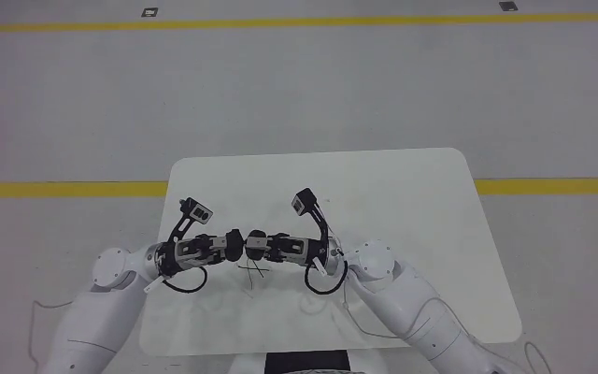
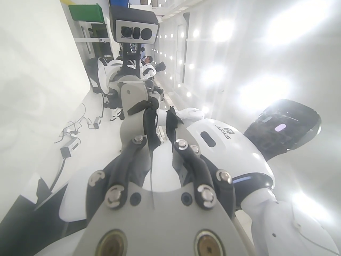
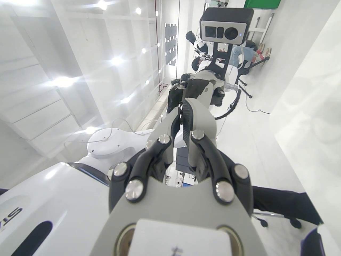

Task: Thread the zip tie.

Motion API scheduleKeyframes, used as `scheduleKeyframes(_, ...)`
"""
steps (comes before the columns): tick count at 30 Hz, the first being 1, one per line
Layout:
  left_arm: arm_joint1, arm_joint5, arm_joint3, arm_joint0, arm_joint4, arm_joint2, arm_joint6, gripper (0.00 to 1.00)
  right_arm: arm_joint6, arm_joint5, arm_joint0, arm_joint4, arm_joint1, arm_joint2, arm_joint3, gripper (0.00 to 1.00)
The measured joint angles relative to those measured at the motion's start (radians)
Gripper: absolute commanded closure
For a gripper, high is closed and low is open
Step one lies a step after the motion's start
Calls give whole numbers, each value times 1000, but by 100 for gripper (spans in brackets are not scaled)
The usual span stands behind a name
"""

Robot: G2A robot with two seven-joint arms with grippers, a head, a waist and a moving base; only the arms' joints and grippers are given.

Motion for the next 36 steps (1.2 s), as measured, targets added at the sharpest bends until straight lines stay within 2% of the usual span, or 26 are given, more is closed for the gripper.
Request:
scheduleKeyframes(9,1,-2,3,-3,0,3,3,100,1,7,2,-4,0,-2,-1,100)
scheduleKeyframes(16,1,0,6,-5,4,6,5,100,-2,8,3,-4,-1,-4,0,100)
scheduleKeyframes(17,1,0,7,-6,4,7,5,100,-3,9,3,-3,-1,-4,1,62)
scheduleKeyframes(18,1,-1,8,-6,3,7,5,100,-4,9,3,-1,-1,-3,1,0)
scheduleKeyframes(24,3,-13,18,-4,-10,-1,-5,100,-21,6,-2,9,1,11,6,0)
scheduleKeyframes(31,9,-30,30,10,-26,-32,-35,100,-50,-3,-21,-6,9,45,-6,0)
scheduleKeyframes(34,14,-40,8,20,-21,-47,-35,100,-73,-13,-27,-23,10,54,-9,0)
scheduleKeyframes(36,20,-41,-43,36,18,-51,-35,100,-73,-13,-27,-23,10,54,-9,0)
